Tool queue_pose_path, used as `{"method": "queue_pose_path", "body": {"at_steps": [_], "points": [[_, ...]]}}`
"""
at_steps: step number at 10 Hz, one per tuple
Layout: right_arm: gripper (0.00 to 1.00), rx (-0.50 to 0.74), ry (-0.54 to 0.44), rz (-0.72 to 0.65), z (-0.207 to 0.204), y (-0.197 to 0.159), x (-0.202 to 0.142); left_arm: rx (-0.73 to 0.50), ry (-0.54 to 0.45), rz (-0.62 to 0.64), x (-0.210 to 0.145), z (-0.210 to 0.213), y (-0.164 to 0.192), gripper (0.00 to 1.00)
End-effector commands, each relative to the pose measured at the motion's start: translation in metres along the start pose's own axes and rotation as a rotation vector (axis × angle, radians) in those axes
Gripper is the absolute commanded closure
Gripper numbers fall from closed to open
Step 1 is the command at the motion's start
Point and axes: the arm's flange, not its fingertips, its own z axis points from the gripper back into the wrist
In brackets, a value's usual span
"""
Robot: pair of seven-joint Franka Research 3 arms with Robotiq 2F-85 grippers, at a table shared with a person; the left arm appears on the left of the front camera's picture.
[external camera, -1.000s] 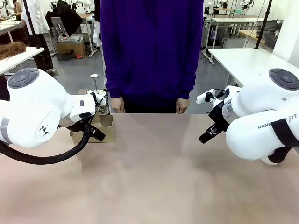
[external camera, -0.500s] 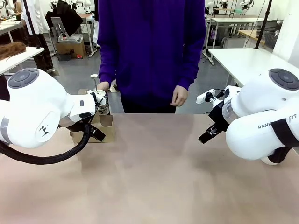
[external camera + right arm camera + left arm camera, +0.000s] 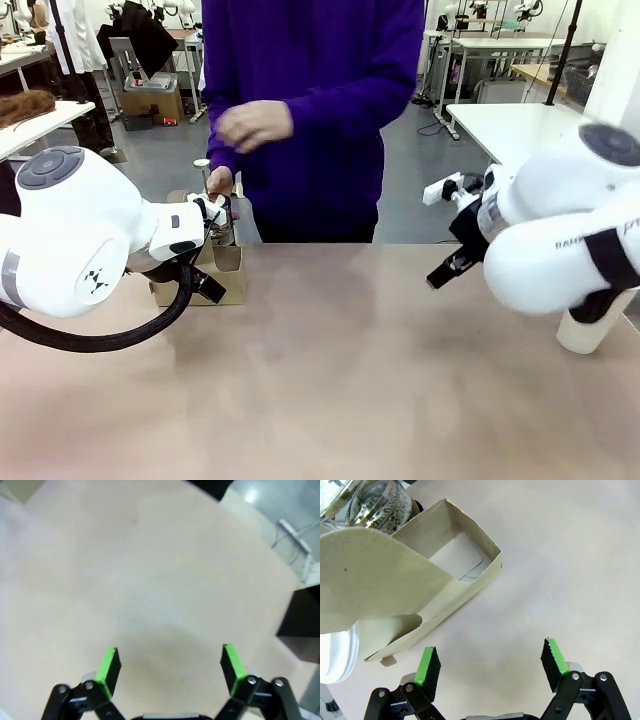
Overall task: Pour a drink into a cup and package it in a carrier.
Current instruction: Pick up the 600 ml Paper Cup and place it in the middle top area of the table.
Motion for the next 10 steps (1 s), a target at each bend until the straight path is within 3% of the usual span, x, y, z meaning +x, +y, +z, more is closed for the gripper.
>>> {"method": "queue_pose_path", "body": {"at_steps": [1, 4, 7, 10], "points": [[0.00, 0.081, 0.001, 0.015, 0.041, -0.049, 0.029, 0.000, 0.000, 0.000, 0.000, 0.000, 0.000, 0.00], [0.00, 0.279, -0.111, 0.055, 0.107, -0.145, 0.020, 0.000, 0.000, 0.000, 0.000, 0.000, 0.000, 0.00], [0.00, 0.444, -0.271, 0.119, 0.131, -0.242, -0.050, 0.000, 0.000, 0.000, 0.000, 0.000, 0.000, 0.00], [0.00, 0.525, -0.538, 0.181, 0.111, -0.291, -0.126, 0.000, 0.000, 0.000, 0.000, 0.000, 0.000, 0.00]]}}
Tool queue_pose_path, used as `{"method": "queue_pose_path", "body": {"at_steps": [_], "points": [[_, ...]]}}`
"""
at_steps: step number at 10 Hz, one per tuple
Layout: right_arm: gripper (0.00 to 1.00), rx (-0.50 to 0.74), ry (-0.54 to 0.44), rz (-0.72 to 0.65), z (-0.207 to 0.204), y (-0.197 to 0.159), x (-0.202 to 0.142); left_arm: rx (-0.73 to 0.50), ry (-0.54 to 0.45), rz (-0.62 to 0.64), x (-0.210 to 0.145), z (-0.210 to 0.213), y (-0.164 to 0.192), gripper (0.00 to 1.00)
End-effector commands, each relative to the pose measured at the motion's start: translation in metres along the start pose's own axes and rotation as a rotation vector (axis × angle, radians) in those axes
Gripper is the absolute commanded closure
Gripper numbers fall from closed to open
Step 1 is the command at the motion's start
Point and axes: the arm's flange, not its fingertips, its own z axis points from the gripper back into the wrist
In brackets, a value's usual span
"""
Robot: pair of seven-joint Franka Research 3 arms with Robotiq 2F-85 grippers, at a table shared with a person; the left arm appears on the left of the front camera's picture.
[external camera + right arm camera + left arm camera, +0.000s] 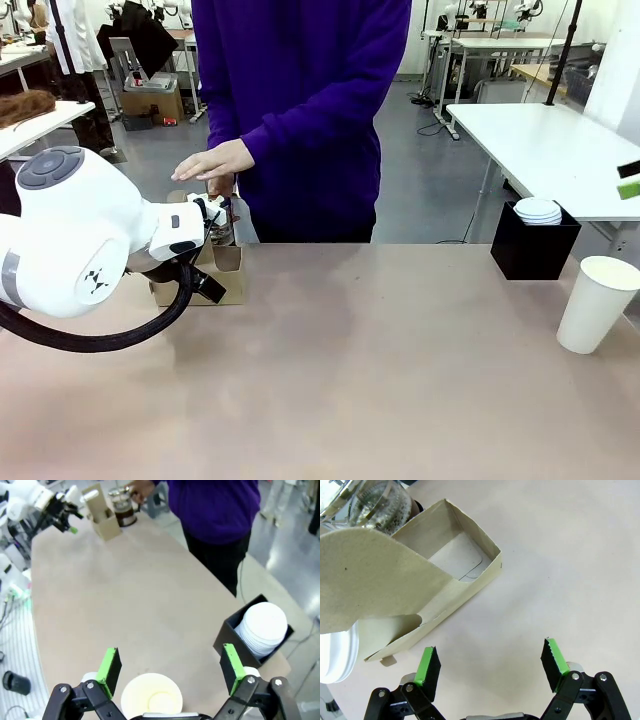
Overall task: Pour a drink into a cup and package it in a carrier.
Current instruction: Pick up the 600 ml Paper Cup and place it in the middle top area of the table.
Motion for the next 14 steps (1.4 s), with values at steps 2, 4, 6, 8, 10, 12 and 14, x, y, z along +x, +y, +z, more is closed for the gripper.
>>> {"method": "queue_pose_path", "body": {"at_steps": [2, 4, 6, 8, 10, 12, 14], "points": [[0.00, 0.114, -0.126, -0.006, -0.017, -0.041, -0.046, -0.001, 0.000, 0.000, 0.000, 0.000, 0.000, 0.00], [0.00, 0.130, -0.158, -0.032, -0.022, -0.053, -0.063, -0.001, 0.000, 0.000, 0.000, 0.000, 0.000, 0.00], [0.00, 0.122, -0.152, -0.044, -0.025, -0.034, -0.070, -0.001, 0.000, 0.000, 0.000, 0.000, 0.000, 0.00], [0.00, 0.122, -0.152, -0.044, -0.025, -0.034, -0.070, -0.001, 0.000, 0.000, 0.000, 0.000, 0.000, 0.00], [0.00, 0.122, -0.152, -0.044, -0.025, -0.034, -0.070, -0.001, 0.000, 0.000, 0.000, 0.000, 0.000, 0.00], [0.00, 0.171, -0.229, -0.037, -0.016, -0.047, -0.087, -0.001, 0.000, 0.000, 0.000, 0.000, 0.000, 0.00], [0.00, 0.191, -0.375, 0.000, 0.006, -0.055, -0.129, -0.001, 0.000, 0.000, 0.000, 0.000, 0.000, 0.00]]}}
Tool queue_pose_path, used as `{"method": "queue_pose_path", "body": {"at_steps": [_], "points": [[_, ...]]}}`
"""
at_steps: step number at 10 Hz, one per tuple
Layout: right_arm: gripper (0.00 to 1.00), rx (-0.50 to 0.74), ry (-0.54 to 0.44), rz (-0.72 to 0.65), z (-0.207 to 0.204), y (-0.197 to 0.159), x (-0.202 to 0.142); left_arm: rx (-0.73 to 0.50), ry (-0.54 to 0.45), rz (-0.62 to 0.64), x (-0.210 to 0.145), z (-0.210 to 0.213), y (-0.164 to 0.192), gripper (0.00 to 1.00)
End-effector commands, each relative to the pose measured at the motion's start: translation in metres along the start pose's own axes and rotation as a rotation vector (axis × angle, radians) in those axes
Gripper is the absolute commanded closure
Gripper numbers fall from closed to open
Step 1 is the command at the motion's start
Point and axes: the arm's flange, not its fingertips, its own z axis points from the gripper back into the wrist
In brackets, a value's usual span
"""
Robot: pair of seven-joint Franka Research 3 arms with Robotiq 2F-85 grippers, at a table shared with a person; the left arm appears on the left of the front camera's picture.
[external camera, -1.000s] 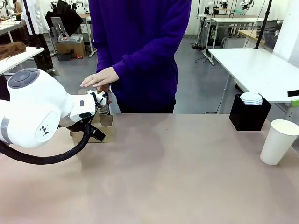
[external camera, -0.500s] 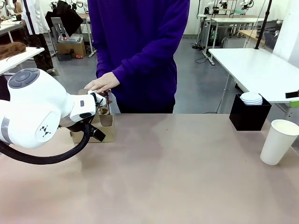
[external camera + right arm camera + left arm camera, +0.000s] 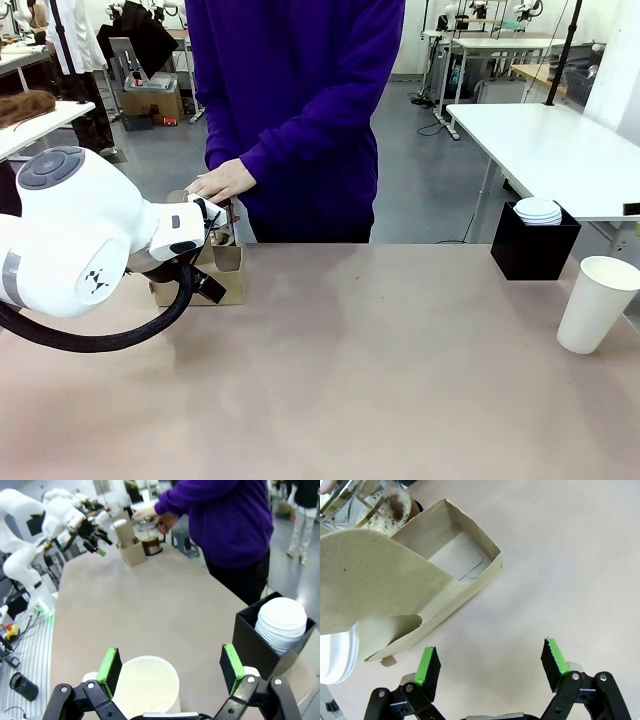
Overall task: Pour a drink into a cup and package it in a carrier.
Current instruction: Pick up the 600 ml Paper Cup and place it in the middle top area of the table.
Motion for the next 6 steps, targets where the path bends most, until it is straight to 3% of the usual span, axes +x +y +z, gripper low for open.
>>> {"method": "queue_pose_path", "body": {"at_steps": [1, 6], "points": [[0.00, 0.048, -0.160, 0.077, 0.034, -0.010, -0.031, -0.001, -0.001, 0.000, 0.000, 0.000, 0.000, 0.00], [0.00, 0.075, -0.260, 0.151, 0.048, -0.007, -0.100, -0.001, -0.001, 0.000, 0.000, 0.000, 0.000, 0.00]]}}
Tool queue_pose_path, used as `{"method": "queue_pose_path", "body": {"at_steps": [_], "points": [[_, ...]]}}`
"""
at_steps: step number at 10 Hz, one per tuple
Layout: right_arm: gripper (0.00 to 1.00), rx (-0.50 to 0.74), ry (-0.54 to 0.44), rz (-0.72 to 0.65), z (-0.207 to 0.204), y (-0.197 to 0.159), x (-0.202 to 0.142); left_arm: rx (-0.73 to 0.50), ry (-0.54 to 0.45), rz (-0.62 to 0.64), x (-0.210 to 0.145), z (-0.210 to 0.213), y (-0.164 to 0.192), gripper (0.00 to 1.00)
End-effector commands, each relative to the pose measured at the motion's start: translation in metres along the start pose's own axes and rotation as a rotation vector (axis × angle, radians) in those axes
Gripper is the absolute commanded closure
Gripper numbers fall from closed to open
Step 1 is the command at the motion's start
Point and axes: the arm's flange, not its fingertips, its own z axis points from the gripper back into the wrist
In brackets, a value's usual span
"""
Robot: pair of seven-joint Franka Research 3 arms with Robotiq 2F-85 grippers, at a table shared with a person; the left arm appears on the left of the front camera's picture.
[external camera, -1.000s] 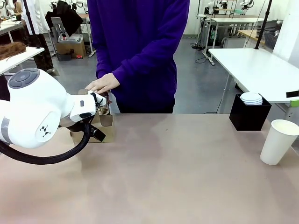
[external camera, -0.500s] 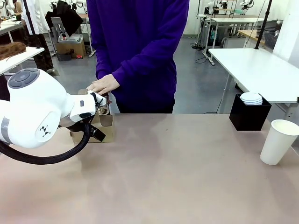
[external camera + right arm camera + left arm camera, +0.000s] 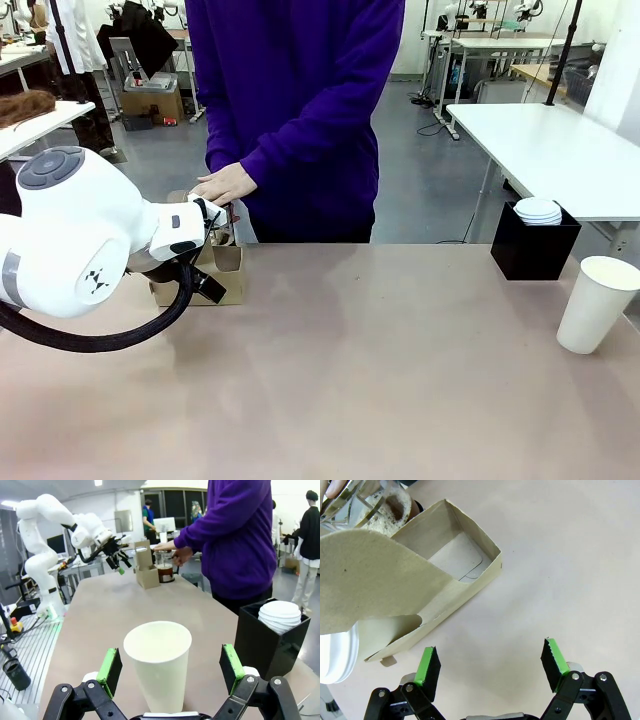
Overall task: Pour a drink into a cup and package it in a carrier.
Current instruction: Pick up the 600 ml Paper Cup and place it in the middle top area of the table.
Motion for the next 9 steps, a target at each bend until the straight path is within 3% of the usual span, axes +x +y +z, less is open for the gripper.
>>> {"method": "queue_pose_path", "body": {"at_steps": [1, 5, 9], "points": [[0.00, -0.009, -0.014, 0.048, 0.000, -0.009, -0.021, -0.001, 0.000, 0.000, 0.000, 0.000, 0.000, 0.00], [0.00, -0.080, -0.049, 0.066, -0.013, -0.008, -0.061, -0.001, 0.000, 0.000, 0.000, 0.000, 0.000, 0.00], [0.00, -0.123, -0.023, 0.104, -0.035, 0.002, -0.078, -0.001, 0.000, 0.000, 0.000, 0.000, 0.000, 0.00]]}}
